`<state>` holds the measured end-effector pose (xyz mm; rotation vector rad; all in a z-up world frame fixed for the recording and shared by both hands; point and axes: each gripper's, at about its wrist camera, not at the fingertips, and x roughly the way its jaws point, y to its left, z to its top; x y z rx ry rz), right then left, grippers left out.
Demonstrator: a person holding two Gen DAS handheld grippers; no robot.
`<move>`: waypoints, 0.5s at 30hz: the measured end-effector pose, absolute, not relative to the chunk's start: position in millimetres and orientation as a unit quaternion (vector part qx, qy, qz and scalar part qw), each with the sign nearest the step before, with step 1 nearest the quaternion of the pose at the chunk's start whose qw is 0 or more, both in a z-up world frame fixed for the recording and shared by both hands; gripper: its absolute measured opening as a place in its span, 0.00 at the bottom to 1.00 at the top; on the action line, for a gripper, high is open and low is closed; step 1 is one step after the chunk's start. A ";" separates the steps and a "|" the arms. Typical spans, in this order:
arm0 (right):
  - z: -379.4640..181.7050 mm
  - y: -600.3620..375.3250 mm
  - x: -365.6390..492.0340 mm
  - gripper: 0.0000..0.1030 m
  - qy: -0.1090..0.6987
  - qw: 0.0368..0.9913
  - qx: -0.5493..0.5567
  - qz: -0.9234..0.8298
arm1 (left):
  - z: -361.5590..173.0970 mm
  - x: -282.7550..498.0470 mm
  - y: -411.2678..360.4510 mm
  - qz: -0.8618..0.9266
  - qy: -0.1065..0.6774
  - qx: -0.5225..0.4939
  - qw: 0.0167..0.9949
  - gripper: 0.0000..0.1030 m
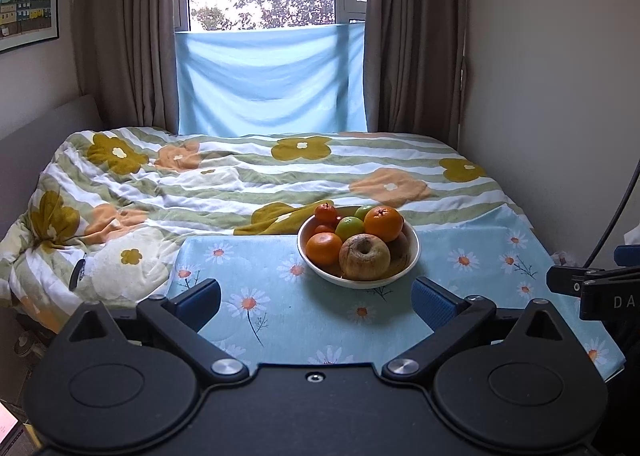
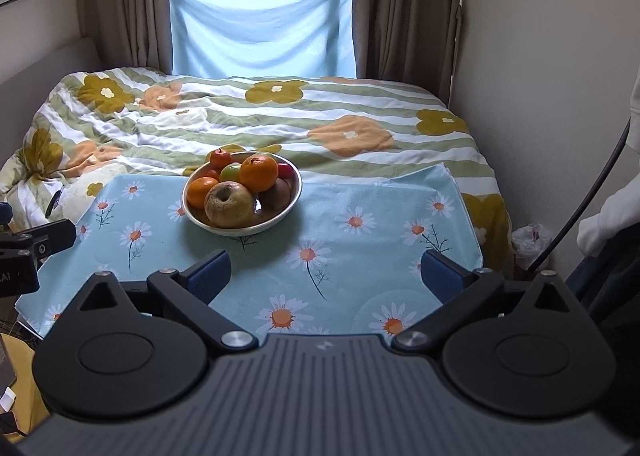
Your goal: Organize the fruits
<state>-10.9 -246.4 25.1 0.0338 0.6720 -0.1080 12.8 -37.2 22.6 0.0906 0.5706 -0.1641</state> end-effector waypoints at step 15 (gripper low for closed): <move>26.1 -246.6 -15.0 1.00 0.331 0.942 0.020 -0.052 | 22.4 10.8 -40.3 -0.083 0.278 0.049 0.956 1.00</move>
